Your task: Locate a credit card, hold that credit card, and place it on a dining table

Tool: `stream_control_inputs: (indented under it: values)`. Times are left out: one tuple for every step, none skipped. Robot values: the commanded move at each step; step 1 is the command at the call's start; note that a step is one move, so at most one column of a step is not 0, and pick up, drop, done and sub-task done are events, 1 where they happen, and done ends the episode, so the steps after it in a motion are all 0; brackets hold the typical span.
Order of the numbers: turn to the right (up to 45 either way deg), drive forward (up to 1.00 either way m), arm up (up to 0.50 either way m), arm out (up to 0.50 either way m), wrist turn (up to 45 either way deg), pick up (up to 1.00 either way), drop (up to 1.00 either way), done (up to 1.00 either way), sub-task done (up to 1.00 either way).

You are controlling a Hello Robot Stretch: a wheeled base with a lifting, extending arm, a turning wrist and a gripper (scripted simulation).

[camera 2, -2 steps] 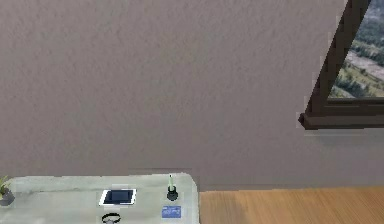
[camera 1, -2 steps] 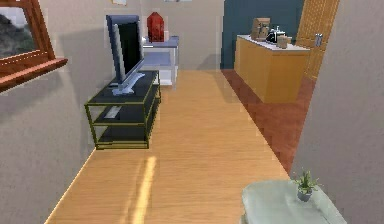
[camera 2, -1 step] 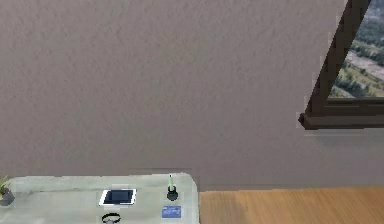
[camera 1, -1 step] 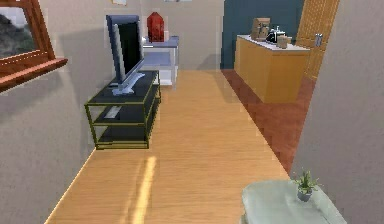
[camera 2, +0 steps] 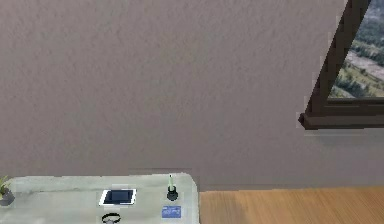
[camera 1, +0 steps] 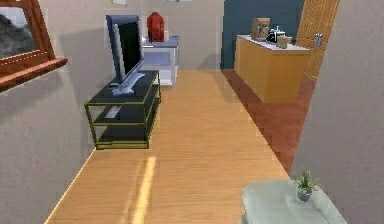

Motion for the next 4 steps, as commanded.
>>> stream_control_inputs:
  values:
    - [0.0, 0.0, 0.0, 0.18, 0.0, 0.0, 0.0, 0.0, 0.0]
    - [0.0, 0.0, 0.0, 0.0, 45.0, 0.0, 0.0, 0.0, 0.0]
    - [0.0, 0.0, 0.0, 0.0, 45.0, 0.0, 0.0, 0.0, 0.0]
    - [0.0, 0.0, 0.0, 0.0, 45.0, 0.0, 0.0, 0.0, 0.0]
